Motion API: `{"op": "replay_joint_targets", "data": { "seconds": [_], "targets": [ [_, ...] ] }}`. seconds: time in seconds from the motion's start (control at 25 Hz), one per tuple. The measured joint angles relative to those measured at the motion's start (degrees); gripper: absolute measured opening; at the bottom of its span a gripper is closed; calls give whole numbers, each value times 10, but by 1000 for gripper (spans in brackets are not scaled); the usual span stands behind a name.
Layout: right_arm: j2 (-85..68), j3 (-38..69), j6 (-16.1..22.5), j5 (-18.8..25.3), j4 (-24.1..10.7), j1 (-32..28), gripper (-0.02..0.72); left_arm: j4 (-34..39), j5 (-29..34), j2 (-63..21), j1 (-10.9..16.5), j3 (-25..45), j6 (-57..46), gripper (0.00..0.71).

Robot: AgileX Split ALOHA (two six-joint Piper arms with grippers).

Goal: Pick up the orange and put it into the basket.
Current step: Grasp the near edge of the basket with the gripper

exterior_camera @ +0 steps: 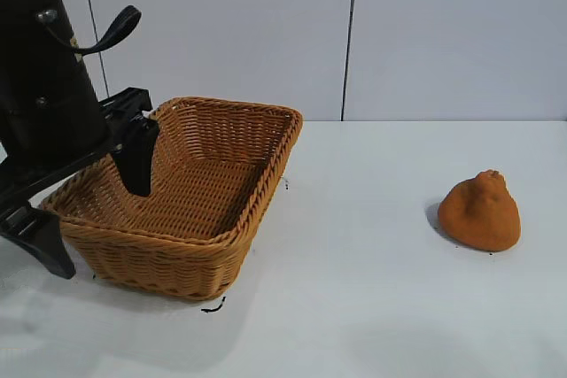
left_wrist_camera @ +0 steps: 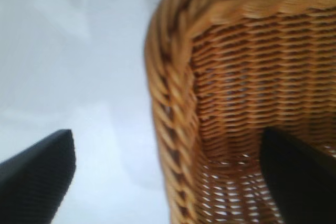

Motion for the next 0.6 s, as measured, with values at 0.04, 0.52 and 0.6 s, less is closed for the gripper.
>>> {"op": "replay_joint_targets", "data": {
  "seconds": [0.04,0.52,0.6],
  "targets": [
    [0,0,0,0,0,0,545,0,-7,0,0,0,0,667],
    [0,0,0,0,0,0,545,-7,-15,1,0,0,0,666],
    [0,0,0,0,0,0,545,-19,-16,13,0,0,6,664]
  ]
}}
